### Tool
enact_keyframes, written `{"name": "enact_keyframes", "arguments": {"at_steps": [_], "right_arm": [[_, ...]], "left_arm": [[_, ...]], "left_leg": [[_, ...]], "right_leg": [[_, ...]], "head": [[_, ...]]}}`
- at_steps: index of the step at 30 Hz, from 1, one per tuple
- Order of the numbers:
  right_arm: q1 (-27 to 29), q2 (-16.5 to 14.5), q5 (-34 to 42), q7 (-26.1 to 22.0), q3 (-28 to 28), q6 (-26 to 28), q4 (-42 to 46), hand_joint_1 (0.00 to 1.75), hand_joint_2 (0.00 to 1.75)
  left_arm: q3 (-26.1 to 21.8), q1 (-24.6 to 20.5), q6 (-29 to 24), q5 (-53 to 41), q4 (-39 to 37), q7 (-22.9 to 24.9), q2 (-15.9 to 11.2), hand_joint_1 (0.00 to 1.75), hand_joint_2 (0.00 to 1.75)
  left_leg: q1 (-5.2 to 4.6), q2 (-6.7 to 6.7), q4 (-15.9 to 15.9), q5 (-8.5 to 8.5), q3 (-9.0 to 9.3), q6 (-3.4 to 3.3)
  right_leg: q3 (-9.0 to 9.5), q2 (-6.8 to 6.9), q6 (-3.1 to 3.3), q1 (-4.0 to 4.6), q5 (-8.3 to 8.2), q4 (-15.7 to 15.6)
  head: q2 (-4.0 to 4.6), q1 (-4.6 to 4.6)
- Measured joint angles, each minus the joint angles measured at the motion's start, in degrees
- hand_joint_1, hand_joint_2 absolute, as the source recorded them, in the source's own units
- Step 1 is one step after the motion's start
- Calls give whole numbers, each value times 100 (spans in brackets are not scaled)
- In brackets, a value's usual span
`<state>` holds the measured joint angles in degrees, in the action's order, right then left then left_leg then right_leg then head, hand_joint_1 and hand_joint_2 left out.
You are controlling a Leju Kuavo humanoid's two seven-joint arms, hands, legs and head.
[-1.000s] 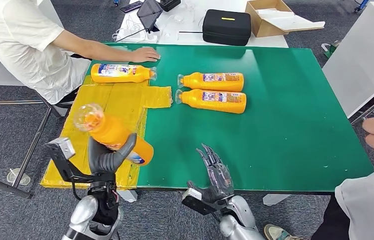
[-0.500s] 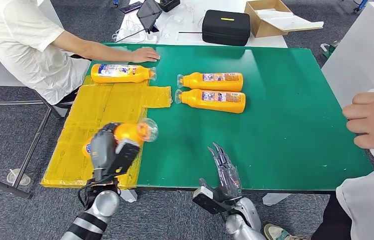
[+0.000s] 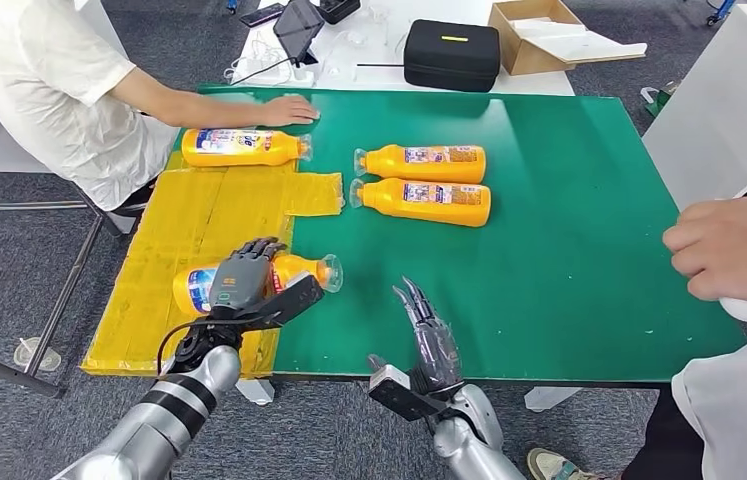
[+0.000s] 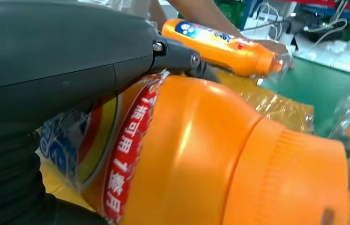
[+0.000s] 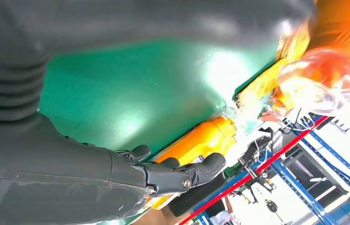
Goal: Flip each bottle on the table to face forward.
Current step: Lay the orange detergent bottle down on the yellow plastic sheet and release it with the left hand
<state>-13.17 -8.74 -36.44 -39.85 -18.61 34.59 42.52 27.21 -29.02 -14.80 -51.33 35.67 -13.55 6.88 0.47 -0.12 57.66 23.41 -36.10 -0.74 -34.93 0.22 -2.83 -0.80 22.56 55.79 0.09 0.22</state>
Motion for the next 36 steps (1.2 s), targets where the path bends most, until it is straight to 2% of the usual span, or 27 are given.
{"name": "enact_keyframes", "arguments": {"at_steps": [15, 22, 25, 29, 32, 36], "right_arm": [[-190, -31, 632, -10, -352, -261, -128, 0, 175], [-246, -31, 782, -10, -489, -291, -179, 0, 175], [-269, -22, 887, -10, -563, -281, -203, 0, 175], [-275, 19, 986, -10, -668, -232, -215, 0, 175], [-265, 58, 1028, -10, -741, -161, -215, 0, 175], [-239, 114, 1052, -10, -798, -108, -214, 0, 175]], "left_arm": [[203, -656, 1740, 81, -929, 281, -48, 0, 175], [219, -827, 2052, 179, -1134, 265, -92, 0, 175], [220, -830, 1999, 337, -1163, 52, -111, 0, 175], [176, -696, 1836, 863, -1040, -626, -118, 0, 175], [82, -429, 1908, 1410, -641, -1099, -120, 0, 175], [46, -61, 1961, 1714, 4, -1238, -131, 0, 175]], "left_leg": [[0, 2, -1, -3, 4, 1], [0, 2, -1, -8, 17, 2], [0, 2, -1, -9, 24, 3], [1, 2, -1, -11, 25, 3], [0, 1, -1, -11, 22, 3], [-1, 2, 0, -11, 7, 3]], "right_leg": [[8, 4, 0, 0, 0, 1], [18, 3, 1, 0, -2, 3], [24, 3, 1, 0, -3, 3], [24, 4, 1, 0, -2, 3], [22, 4, 1, -1, -3, 3], [8, 4, 0, -1, -3, 3]], "head": [[0, 2], [0, 1], [0, 0], [0, 1], [0, 1], [0, 3]]}}
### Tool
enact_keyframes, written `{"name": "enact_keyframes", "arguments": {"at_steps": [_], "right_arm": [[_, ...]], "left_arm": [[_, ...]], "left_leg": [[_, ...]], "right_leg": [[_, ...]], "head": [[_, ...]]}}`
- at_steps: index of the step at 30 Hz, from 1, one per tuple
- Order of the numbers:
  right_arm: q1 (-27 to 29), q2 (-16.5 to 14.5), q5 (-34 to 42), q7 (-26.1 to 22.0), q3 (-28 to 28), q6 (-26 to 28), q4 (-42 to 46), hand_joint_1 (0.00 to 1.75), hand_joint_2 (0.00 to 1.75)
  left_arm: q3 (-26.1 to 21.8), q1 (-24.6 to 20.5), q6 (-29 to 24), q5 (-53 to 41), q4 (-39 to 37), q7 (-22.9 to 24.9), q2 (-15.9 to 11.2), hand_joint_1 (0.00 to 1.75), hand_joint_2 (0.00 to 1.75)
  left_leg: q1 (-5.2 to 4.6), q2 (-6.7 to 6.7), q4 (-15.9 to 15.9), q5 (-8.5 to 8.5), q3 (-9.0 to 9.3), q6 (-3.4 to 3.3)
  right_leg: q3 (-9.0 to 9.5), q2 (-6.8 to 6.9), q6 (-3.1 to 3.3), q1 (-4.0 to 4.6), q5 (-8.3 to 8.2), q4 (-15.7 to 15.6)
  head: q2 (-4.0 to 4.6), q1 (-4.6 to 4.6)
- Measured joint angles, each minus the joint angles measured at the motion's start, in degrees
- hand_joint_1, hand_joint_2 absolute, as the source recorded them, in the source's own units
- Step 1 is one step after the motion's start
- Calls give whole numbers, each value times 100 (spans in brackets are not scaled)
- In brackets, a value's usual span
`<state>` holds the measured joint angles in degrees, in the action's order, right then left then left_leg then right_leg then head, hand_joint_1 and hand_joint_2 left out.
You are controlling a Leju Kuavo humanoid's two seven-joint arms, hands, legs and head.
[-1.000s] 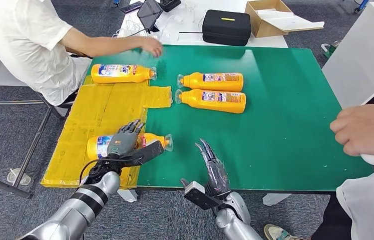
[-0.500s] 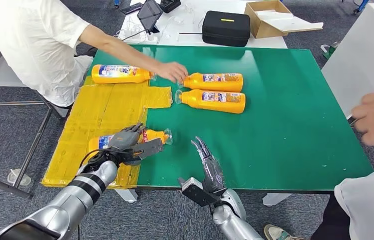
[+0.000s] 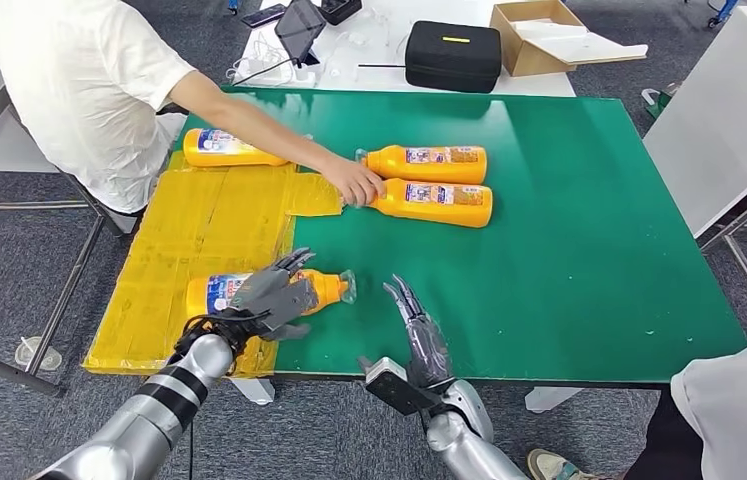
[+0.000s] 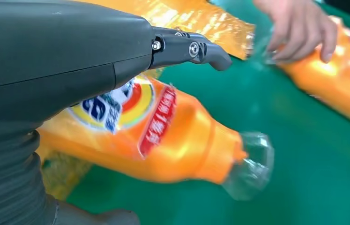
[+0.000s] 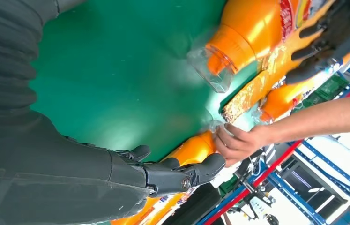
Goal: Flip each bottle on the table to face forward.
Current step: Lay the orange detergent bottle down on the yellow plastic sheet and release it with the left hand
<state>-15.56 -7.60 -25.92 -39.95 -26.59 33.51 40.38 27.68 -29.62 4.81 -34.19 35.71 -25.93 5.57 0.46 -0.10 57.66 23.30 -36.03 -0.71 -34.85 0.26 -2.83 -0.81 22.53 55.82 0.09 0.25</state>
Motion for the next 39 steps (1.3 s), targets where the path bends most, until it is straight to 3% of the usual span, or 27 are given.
{"name": "enact_keyframes", "arguments": {"at_steps": [18, 23, 30, 32, 34, 36, 39], "right_arm": [[23, 82, -1, 0, -70, 14, 1, 0, 175], [28, 104, -27, 0, -71, 22, 4, 0, 175], [38, 125, -220, 6, -70, 151, 12, 0, 175], [96, 150, -735, 129, -52, 364, 80, 0, 175], [239, 201, -1730, 478, 31, 547, 298, 0, 175], [454, 299, -2908, 1033, 167, 603, 681, 0, 175], [875, 614, -4185, 2067, 392, 614, 1389, 0, 175]], "left_arm": [[0, 319, 1, 112, 772, -1, -76, 0, 175], [45, 515, 14, 646, 1208, -231, -119, 0, 175], [138, 734, -387, 855, 1806, -279, -138, 0, 175], [164, 864, -606, 867, 2045, -291, -138, 0, 175], [182, 1065, -776, 919, 2367, -299, -137, 0, 175], [195, 1373, -815, 1125, 2815, -302, -137, 0, 175], [145, 2115, -366, 2351, 3802, -165, -92, 0, 175]], "left_leg": [[1, 0, 0, 0, -7, 0], [1, 0, 0, 1, -9, 0], [1, -1, 0, 1, -14, 0], [1, -1, 0, 0, -14, 0], [1, 0, 0, 1, -15, 0], [0, 0, 0, 5, -16, -1], [-5, 1, 0, 21, -19, -3]], "right_leg": [[-8, 0, 0, 1, 0, 0], [-11, -1, 0, 1, 0, 0], [-16, -1, 0, 1, 0, 0], [-17, -1, 0, 1, 0, 0], [-16, -1, -1, 1, 1, 0], [-17, 0, -2, 0, 3, -1], [-18, 0, -12, -4, 13, -4]], "head": [[0, -1], [0, -2], [0, -1], [0, -2], [0, -2], [0, -2], [0, -2]]}}
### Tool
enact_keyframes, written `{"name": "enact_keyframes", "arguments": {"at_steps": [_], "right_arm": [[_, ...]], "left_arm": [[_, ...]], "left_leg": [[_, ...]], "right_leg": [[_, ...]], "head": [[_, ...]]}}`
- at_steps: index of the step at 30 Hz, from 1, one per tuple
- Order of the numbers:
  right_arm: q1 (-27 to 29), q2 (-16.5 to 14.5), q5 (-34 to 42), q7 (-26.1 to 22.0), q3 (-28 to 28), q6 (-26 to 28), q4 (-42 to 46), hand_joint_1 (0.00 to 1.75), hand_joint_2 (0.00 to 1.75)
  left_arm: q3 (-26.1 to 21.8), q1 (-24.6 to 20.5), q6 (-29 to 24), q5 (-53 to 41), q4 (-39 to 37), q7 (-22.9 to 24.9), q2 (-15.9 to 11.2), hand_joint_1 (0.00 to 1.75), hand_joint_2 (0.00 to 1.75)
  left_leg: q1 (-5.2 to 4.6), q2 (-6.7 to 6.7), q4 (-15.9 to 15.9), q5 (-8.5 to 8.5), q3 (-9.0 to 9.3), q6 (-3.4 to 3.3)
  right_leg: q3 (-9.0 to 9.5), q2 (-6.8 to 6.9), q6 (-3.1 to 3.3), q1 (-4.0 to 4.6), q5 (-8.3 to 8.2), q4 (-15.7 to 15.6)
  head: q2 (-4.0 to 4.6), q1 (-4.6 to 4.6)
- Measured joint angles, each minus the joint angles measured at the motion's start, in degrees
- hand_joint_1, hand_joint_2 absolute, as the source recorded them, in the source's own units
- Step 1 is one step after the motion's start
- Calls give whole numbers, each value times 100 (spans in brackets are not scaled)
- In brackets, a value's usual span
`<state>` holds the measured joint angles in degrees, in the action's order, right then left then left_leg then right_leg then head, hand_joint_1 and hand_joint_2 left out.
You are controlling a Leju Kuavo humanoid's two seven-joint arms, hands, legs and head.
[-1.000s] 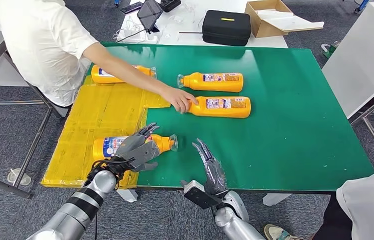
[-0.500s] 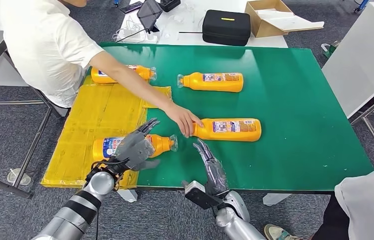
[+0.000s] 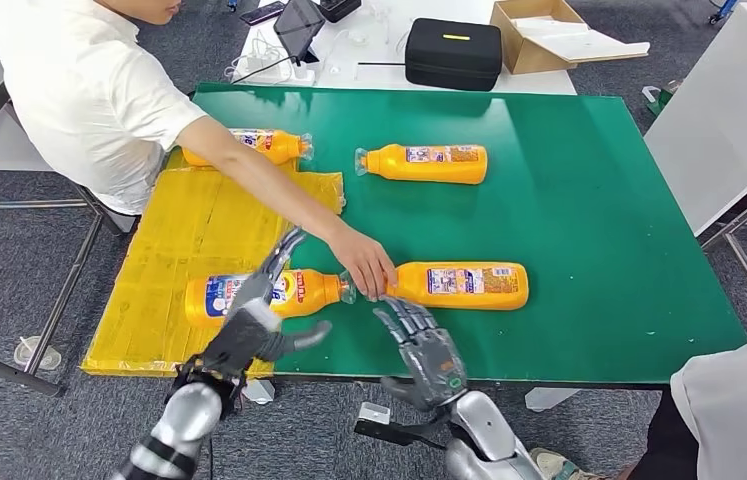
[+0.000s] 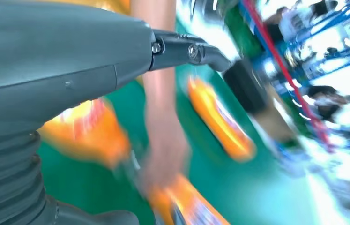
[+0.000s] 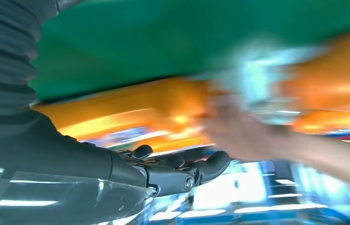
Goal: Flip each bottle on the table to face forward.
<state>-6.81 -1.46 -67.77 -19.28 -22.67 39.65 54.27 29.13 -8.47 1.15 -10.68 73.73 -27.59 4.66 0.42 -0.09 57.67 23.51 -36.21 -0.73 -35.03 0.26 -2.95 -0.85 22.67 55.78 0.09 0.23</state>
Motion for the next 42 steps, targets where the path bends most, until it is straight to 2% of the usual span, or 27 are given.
{"name": "enact_keyframes", "arguments": {"at_steps": [2, 4, 10, 14, 21, 35, 42], "right_arm": [[260, 248, -471, 490, 182, 8, 365, 0, 175], [449, 455, -745, 696, 382, 13, 603, 0, 175], [726, 718, -1149, 612, 756, 13, 1189, 0, 175], [743, 761, -1296, 782, 768, 13, 1375, 0, 175], [744, 948, -1323, 1168, 757, 13, 1462, 0, 175], [693, 1071, -1116, 1238, 794, 3, 1458, 0, 175], [161, 1088, -448, 942, 988, -158, 813, 0, 175]], "left_arm": [[-88, 467, 212, 774, 590, 97, 59, 0, 175], [-170, 766, 151, 965, 986, 129, 96, 0, 175], [-277, 1162, -255, 712, 1386, 71, 210, 0, 175], [-282, 1209, -529, 539, 1394, 48, 277, 0, 175], [-287, 1251, -683, 469, 1394, 46, 321, 0, 175], [-330, 1266, -774, 420, 1388, 46, 334, 0, 175], [-304, 1258, -790, 453, 1341, 33, 335, 0, 175]], "left_leg": [[-6, 1, 0, 9, -3, -6], [-12, 2, 0, 13, -6, -10], [-14, 0, -1, 7, -3, -13], [-13, 0, -1, 2, 2, -14], [-14, 0, 0, -3, 0, -16], [-13, -1, 0, -2, -1, -16], [-14, -1, 0, -4, -1, -18]], "right_leg": [[-1, 1, -6, -6, 6, -1], [-3, 1, -7, -10, 7, -2], [-3, 0, -7, -12, 2, -2], [-1, -1, -6, -11, 0, -2], [1, 1, -7, -12, 0, -2], [1, 0, -7, -12, 0, -2], [1, 0, -11, -13, -3, -2]], "head": [[0, 1], [0, 1], [0, 1], [0, -1], [0, -1], [0, -1], [0, -1]]}}
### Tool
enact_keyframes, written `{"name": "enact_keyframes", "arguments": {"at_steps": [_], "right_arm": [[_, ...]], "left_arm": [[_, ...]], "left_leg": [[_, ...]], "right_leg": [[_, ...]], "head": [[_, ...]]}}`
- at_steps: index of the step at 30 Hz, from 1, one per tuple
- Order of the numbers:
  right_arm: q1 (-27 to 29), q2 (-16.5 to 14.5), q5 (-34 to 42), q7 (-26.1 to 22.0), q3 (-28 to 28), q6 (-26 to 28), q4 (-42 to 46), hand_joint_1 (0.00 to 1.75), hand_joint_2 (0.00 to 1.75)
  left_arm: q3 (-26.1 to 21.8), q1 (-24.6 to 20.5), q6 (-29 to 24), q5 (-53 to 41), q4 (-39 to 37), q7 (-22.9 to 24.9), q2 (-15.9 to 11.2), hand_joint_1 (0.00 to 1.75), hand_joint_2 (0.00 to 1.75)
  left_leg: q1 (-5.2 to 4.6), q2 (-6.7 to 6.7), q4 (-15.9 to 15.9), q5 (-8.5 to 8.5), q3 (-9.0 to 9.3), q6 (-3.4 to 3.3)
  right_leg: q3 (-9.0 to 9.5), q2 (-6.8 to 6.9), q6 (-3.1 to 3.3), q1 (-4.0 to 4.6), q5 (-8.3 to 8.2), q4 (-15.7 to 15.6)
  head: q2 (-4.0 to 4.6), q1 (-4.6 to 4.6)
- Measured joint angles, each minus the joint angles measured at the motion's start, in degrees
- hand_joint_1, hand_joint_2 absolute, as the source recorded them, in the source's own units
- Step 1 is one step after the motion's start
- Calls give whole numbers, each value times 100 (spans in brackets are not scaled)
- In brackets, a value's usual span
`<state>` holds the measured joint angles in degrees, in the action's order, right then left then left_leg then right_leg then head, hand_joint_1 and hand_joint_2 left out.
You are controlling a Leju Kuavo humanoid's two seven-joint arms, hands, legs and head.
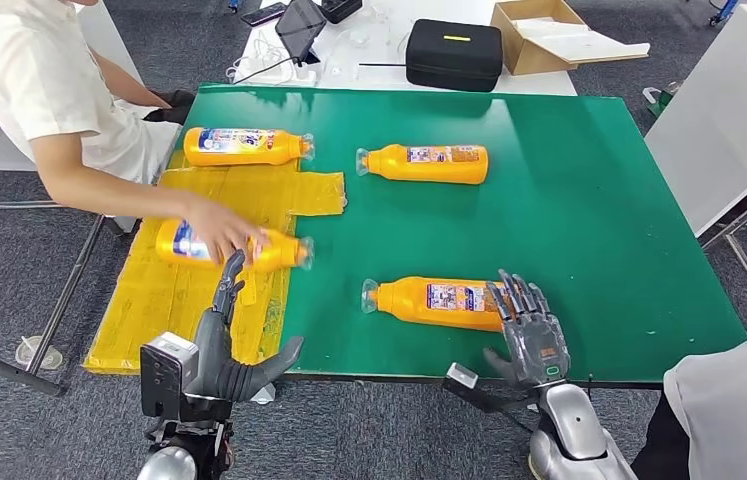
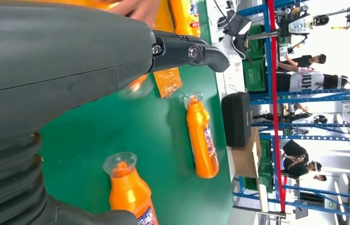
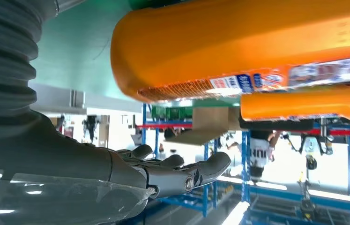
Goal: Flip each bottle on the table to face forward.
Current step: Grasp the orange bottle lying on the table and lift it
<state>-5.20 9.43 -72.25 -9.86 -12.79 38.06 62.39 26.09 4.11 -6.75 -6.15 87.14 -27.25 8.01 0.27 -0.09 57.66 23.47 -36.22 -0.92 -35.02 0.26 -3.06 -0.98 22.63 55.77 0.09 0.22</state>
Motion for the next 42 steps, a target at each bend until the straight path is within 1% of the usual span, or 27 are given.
{"name": "enact_keyframes", "arguments": {"at_steps": [7, 11, 17, 22, 32, 33, 36, 37, 40, 42], "right_arm": [[-598, 11, 385, -280, 146, 21, -963, 0, 175], [-857, 2, 544, -412, 195, 22, -1373, 0, 175], [-1000, -20, 658, -526, 216, 7, -1591, 0, 175], [-1481, -160, 765, -653, 228, -262, -2266, 0, 175], [-1900, -267, 812, -733, 222, -667, -2806, 0, 175], [-1935, -275, 812, -744, 221, -700, -2852, 4, 175], [-2020, -295, 833, -764, 209, -846, -2964, 54, 175], [-2046, -298, 849, -768, 200, -939, -3001, 66, 175], [-2132, -300, 875, -768, 157, -1212, -3107, 66, 175], [-2192, -300, 876, -764, 127, -1296, -3168, 66, 175]], "left_arm": [[53, -53, -19, 85, -78, -32, -1, 0, 175], [68, -94, -44, 91, -115, -38, -1, 0, 175], [77, -134, -48, 112, -150, -38, -1, 0, 175], [175, -276, -61, 204, -281, -40, 2, 0, 175], [227, -364, -50, 297, -381, -40, 2, 0, 175], [229, -370, -49, 302, -391, -40, 2, 0, 175], [239, -395, -43, 317, -419, -40, 2, 0, 175], [250, -406, -38, 329, -428, -40, 2, 0, 175], [301, -448, -8, 373, -462, -40, 2, 0, 175], [321, -471, 3, 384, -484, -40, 5, 0, 175]], "left_leg": [[1, -1, 0, -1, 0, 1], [1, -1, 0, -1, 0, 1], [1, -1, 0, -1, 0, 1], [1, -2, 0, -3, 9, 1], [1, -8, 0, -3, 26, 1], [1, -8, 0, -2, 28, 1], [1, -9, 0, -3, 31, 1], [1, -10, 0, -3, 32, 1], [1, -22, 0, -3, 38, 2], [1, -32, 0, -3, 44, 2]], "right_leg": [[-1, 0, -1, 1, -1, 1], [-1, -1, -1, 1, -1, 1], [0, -1, -1, 1, -1, 1], [4, -3, -3, 1, -5, 0], [16, -6, -2, 1, -6, 0], [17, -6, -2, 1, -6, 0], [19, -6, 2, 2, -9, 0], [19, -6, 5, 2, -11, 0], [20, -9, 12, 2, -16, -1], [22, -15, 13, 2, -18, -1]], "head": [[0, 1], [0, 0], [0, 0], [0, -1], [0, 1], [0, 1], [0, 0], [0, 0], [0, 0], [0, 0]]}}
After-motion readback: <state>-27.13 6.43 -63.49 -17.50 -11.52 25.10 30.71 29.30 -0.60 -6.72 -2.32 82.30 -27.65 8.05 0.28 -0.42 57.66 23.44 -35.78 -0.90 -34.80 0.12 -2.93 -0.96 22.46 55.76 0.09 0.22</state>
